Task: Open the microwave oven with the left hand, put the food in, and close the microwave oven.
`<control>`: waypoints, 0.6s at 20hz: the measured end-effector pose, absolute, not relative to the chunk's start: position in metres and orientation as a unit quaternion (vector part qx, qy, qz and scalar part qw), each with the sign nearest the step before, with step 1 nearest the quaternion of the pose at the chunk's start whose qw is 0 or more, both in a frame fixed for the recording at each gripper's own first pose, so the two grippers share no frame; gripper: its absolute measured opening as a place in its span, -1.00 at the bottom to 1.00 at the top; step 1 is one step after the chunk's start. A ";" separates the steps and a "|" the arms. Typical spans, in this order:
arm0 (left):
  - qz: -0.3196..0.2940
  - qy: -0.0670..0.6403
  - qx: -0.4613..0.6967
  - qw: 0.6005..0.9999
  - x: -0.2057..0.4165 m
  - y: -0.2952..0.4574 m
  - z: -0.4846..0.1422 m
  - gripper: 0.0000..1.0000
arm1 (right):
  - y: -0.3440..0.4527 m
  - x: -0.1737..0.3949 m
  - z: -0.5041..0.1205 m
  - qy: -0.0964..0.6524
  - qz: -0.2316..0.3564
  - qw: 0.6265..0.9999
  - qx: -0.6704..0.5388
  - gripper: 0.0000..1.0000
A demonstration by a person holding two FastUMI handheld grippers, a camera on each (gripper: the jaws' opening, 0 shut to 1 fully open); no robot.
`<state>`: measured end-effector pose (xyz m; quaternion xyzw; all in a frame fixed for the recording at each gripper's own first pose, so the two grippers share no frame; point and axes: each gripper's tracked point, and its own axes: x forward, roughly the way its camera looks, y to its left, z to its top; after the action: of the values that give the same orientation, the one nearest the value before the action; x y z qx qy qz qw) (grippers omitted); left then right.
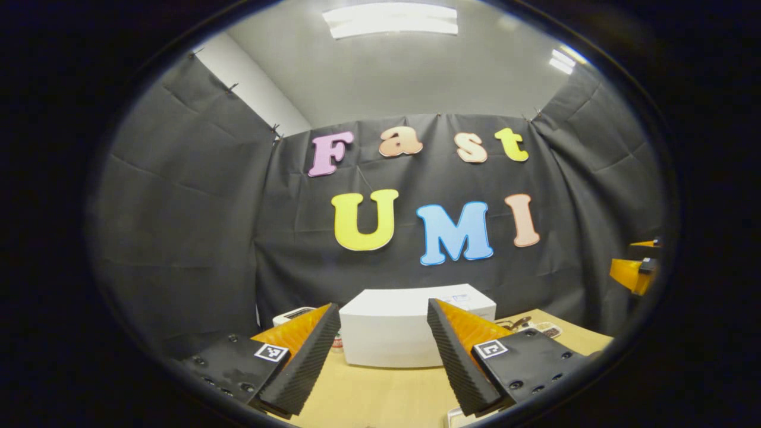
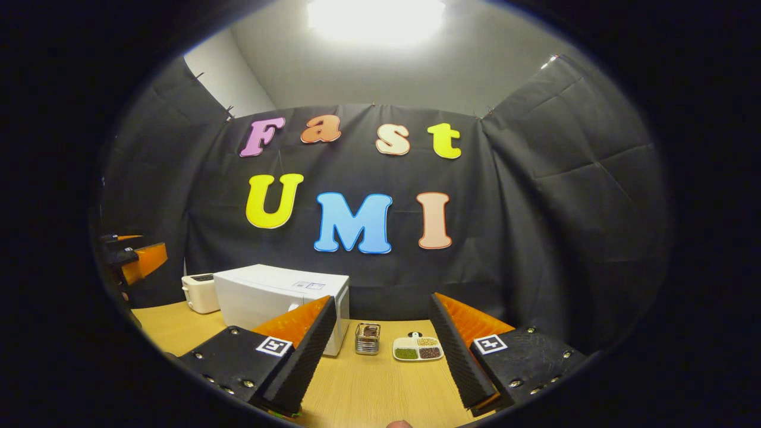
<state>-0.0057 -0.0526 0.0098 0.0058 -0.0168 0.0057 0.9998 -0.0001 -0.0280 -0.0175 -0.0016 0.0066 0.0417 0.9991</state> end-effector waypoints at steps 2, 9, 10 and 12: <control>0.004 -0.026 0.015 1.000 0.006 -0.063 0.014 0.96 | -0.036 0.000 -0.019 0.002 0.043 0.999 -0.005 0.90; -0.025 -0.023 0.000 0.999 0.066 -0.100 -0.007 0.94 | -0.060 0.006 -0.018 0.004 0.006 1.000 0.003 0.90; -0.035 -0.019 -0.003 0.999 0.078 -0.108 -0.013 0.93 | -0.062 0.007 -0.020 0.007 -0.003 1.000 0.000 0.90; -0.053 -0.009 -0.009 0.999 0.100 -0.121 -0.032 0.94 | -0.064 0.008 -0.019 0.008 -0.020 1.000 -0.007 0.90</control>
<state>0.0998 -0.1208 -0.0318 -0.0086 -0.0093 -0.0525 0.9985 0.0080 -0.0643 -0.0195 -0.0070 0.0076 -0.0199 0.9997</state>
